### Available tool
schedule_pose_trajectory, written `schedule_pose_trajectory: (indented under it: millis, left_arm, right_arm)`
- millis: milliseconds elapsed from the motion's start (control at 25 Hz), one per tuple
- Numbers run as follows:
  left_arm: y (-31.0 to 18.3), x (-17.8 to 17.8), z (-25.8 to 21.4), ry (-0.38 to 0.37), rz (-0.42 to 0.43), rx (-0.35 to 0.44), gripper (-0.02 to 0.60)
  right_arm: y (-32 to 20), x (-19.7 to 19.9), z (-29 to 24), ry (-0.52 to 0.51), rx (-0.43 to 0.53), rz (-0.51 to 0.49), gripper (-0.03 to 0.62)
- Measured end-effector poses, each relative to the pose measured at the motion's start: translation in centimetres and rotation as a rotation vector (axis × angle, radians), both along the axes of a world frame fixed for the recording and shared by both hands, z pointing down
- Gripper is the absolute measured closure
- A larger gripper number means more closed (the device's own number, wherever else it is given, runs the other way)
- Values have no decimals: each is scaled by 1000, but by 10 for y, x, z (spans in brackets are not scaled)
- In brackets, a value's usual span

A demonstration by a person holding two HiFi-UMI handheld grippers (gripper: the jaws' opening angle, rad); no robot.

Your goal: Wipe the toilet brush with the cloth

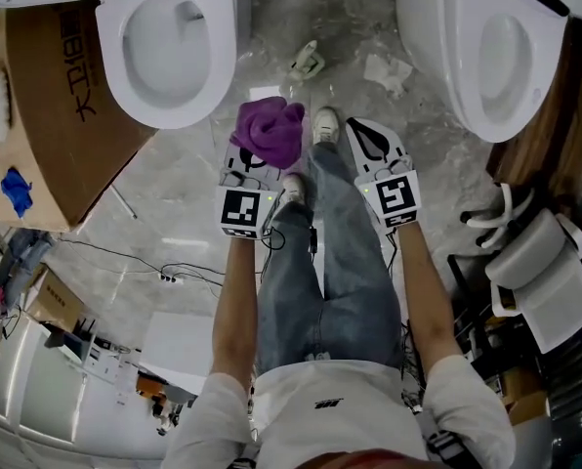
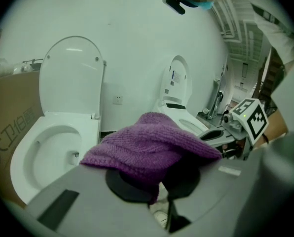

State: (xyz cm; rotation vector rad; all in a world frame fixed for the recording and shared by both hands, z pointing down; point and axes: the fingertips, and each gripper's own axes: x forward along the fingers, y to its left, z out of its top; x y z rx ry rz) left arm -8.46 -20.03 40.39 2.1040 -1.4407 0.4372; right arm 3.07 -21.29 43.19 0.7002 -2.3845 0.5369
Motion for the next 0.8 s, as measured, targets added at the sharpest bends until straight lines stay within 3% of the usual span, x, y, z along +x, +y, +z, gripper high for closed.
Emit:
schedule_pose_trajectory:
  millis: [320, 800]
  left_arm:
    - [27, -1, 93, 6, 23, 14, 543]
    - [45, 2, 206, 20, 77, 56, 541]
  right_arm:
    - [12, 10, 92, 32, 48, 27, 599]
    - [24, -2, 204, 76, 136, -48, 598]
